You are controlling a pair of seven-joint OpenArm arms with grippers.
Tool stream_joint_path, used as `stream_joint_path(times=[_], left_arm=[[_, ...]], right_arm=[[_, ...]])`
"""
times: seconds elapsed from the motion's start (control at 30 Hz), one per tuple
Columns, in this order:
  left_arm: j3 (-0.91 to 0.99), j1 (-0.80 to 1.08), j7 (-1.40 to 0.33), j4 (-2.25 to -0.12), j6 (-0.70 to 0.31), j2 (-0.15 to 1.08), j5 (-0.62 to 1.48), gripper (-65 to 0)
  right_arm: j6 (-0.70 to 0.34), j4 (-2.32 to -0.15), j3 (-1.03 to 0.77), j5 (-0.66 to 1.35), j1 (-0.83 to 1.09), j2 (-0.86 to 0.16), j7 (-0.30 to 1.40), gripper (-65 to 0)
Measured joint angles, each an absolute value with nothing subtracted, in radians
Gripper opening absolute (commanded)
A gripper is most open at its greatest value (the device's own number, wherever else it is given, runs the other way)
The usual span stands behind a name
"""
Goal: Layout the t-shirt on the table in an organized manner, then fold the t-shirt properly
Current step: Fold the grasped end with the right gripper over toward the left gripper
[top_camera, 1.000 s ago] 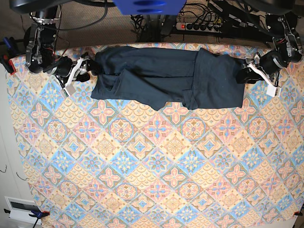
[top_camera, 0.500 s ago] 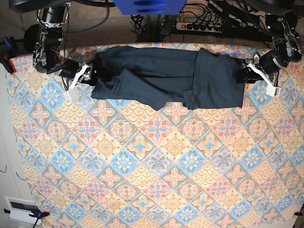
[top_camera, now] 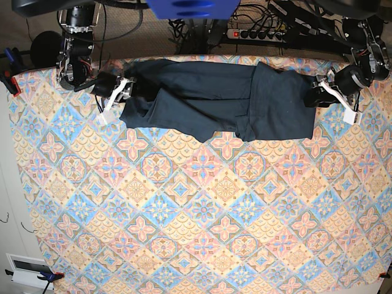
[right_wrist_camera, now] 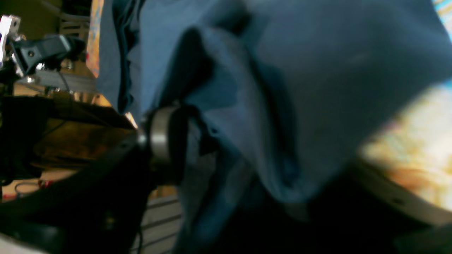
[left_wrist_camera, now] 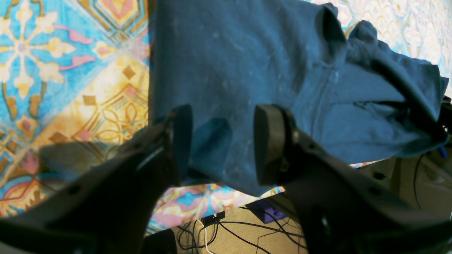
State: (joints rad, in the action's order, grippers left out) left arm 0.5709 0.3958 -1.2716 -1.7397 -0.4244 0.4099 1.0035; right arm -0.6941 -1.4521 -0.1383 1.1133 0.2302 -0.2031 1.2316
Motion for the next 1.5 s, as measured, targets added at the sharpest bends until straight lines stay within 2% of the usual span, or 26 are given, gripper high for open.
stream_joint_path(times=[0.1, 0.23, 0.47, 0.7, 0.93, 1.0, 1.1, 1.27, 1.5], left_arm=[[0.571, 0.396, -1.272, -1.740, -0.424, 0.410, 1.003, -37.8], [0.571, 0.396, -1.272, -1.740, -0.424, 0.410, 1.003, -37.8], [0.571, 0.396, -1.271, -1.740, -0.424, 0.411, 1.003, -37.8], [0.571, 0.394, -1.271, -1.740, -0.424, 0.410, 1.005, -37.8], [0.571, 0.396, -1.268, -1.740, -0.424, 0.405, 1.003, -38.1], [0.572, 0.382, -1.265, -1.739, -0.423, 0.384, 0.987, -41.6], [0.572, 0.353, -1.240, -1.739, -0.424, 0.337, 0.885, -51.8], [0.571, 0.330, -1.246, -1.739, -0.424, 0.220, 0.752, -65.0], [0.420, 0.310, -1.177, -1.734, -0.424, 0.198, 0.657, -65.0]], right_arm=[[-0.692, -1.452, -0.141, 1.108, 0.228, -0.186, 1.235, -44.6], [-0.691, -1.452, -0.146, 1.108, 0.221, -0.187, 1.235, -65.0], [-0.695, -1.451, -0.251, 1.101, 0.203, -0.189, 1.245, -64.8], [-0.696, -1.450, -0.304, 0.927, 0.056, -0.251, 1.233, -64.8], [-0.695, -1.454, -0.298, 0.698, -0.027, -0.253, 1.240, -64.8], [-0.694, -1.474, -0.295, 0.698, -0.024, -0.252, 1.245, -64.8], [-0.694, -1.582, -0.264, 0.683, -0.009, -0.254, 1.261, -64.8], [-0.695, -1.768, -0.063, 0.707, -0.027, -0.249, 1.223, -64.8], [-0.694, -1.875, 0.075, 0.678, 0.077, -0.241, 1.211, -64.8]])
